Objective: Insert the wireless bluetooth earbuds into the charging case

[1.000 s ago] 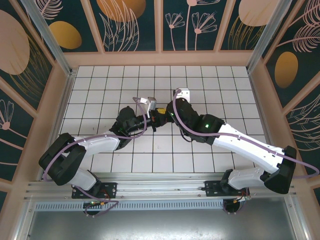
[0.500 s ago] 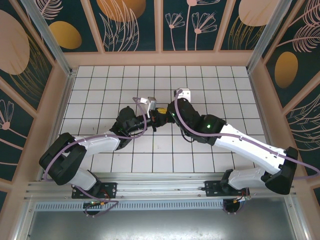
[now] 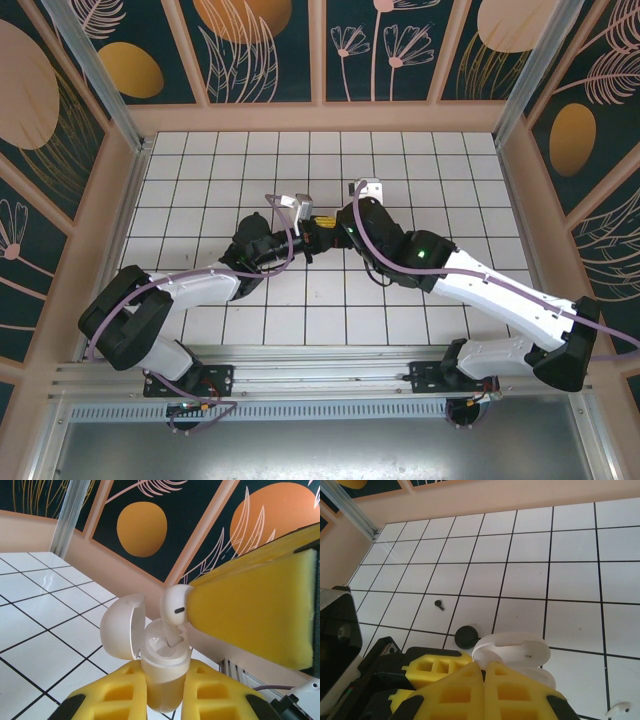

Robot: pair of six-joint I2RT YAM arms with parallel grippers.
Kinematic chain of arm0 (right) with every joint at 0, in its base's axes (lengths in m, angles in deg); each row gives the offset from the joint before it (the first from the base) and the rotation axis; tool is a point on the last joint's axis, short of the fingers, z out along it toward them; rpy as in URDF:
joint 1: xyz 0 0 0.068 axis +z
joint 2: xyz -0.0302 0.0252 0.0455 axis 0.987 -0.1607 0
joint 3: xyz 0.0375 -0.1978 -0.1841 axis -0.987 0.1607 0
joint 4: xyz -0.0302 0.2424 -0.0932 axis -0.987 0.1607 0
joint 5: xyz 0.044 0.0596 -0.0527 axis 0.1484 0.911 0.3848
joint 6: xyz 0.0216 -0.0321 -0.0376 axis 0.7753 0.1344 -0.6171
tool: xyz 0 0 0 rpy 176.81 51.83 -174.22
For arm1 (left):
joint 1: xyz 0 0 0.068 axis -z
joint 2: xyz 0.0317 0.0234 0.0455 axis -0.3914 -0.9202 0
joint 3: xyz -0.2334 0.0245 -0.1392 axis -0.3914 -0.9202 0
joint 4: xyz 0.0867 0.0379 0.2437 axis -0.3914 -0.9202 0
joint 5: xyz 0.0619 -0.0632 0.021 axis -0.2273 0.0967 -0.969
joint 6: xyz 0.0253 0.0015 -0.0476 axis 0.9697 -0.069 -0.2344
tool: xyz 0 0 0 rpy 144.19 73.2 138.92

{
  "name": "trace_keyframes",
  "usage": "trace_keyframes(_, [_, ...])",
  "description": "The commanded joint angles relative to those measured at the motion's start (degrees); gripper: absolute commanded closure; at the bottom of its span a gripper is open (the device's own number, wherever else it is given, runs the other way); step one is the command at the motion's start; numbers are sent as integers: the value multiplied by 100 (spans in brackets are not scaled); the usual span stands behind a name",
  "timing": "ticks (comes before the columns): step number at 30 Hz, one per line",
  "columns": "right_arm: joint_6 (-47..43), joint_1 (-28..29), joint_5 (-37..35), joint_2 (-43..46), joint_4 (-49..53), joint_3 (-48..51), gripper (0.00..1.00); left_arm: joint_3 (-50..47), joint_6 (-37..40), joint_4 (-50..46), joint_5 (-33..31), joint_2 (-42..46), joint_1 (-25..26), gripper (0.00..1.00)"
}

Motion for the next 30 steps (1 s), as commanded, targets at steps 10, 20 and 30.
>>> trace_keyframes(10, [297,17,345,-65,381,67,95,300,-29,200,6,-29,-3,100])
trace_keyframes(20, [670,6,334,-291,562,-188,86,342,9,177,34,-18,-3,100])
trace_keyframes(30, [891,-38,470,-394,673,-489,75,311,47,133,30,43,-2,100])
